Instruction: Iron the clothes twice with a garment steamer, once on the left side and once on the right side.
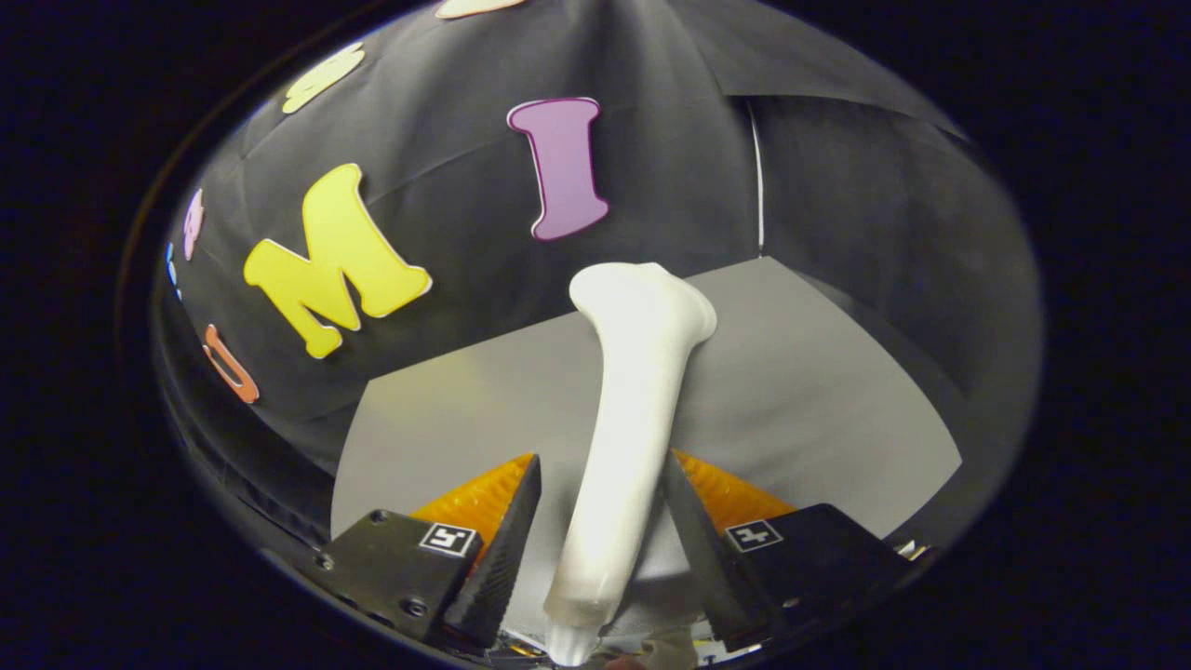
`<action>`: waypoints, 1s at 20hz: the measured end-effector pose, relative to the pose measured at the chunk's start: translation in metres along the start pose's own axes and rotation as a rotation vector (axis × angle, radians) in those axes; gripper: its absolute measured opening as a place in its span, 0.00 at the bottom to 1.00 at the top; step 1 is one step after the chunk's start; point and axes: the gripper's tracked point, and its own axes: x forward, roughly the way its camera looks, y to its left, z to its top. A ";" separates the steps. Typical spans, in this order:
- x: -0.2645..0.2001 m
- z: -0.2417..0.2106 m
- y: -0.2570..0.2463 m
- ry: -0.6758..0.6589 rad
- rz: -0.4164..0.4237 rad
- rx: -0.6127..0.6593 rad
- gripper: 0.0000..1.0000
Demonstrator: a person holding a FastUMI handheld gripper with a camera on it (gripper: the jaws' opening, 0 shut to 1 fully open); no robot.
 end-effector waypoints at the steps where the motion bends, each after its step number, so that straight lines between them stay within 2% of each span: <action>1: 0.002 -0.003 -0.001 0.016 -0.005 0.009 0.79; 4: 0.004 -0.002 -0.008 0.015 -0.058 0.010 0.65; 6: 0.005 0.000 -0.012 0.010 -0.086 0.033 0.52; 10: 0.004 -0.001 -0.009 -0.018 -0.076 0.090 0.42; 13: -0.003 0.006 -0.007 -0.074 -0.071 0.101 0.38; 17: -0.024 0.013 0.004 -0.174 -0.081 0.043 0.35; 20: -0.045 0.015 0.019 -0.232 -0.044 0.057 0.35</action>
